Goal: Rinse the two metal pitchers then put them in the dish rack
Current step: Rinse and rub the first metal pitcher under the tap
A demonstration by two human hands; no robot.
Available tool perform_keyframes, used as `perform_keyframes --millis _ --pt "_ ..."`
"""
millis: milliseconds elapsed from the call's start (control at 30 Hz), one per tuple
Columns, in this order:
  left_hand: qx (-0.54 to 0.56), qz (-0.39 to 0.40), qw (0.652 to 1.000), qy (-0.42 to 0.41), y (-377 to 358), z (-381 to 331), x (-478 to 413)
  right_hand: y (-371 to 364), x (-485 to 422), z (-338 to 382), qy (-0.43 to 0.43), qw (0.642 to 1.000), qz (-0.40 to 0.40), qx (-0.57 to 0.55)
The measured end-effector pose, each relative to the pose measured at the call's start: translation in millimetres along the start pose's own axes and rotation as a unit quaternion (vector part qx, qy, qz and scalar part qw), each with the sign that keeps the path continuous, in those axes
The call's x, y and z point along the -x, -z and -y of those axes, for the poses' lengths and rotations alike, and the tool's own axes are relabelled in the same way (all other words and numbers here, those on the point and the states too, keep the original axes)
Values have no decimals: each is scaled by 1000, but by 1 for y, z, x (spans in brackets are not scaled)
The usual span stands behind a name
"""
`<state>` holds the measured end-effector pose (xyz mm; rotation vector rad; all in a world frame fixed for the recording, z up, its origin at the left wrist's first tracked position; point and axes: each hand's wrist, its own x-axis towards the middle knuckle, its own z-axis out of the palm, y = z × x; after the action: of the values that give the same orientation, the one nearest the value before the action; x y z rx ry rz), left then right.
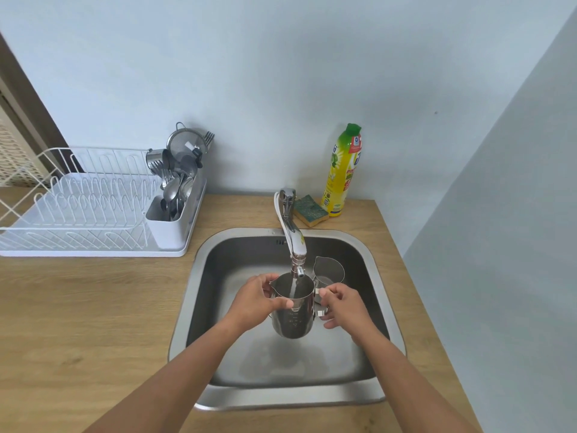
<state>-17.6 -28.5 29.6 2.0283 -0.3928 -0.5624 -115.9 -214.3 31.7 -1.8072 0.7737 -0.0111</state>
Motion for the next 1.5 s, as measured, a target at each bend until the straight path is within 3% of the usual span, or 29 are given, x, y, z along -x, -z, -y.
perform_keyframes --millis 467,867,1133,1500 --pt "50 6 998 41 -5 6 -1 1 12 0 -5 999 -7 41" --pt "214 1 967 138 -5 15 0 -10 20 7 -48 987 -4 153" --pt "190 14 966 176 -2 25 3 -22 29 5 -71 977 9 201" --pt "132 52 972 189 9 39 8 -41 40 1 -135 978 15 161"
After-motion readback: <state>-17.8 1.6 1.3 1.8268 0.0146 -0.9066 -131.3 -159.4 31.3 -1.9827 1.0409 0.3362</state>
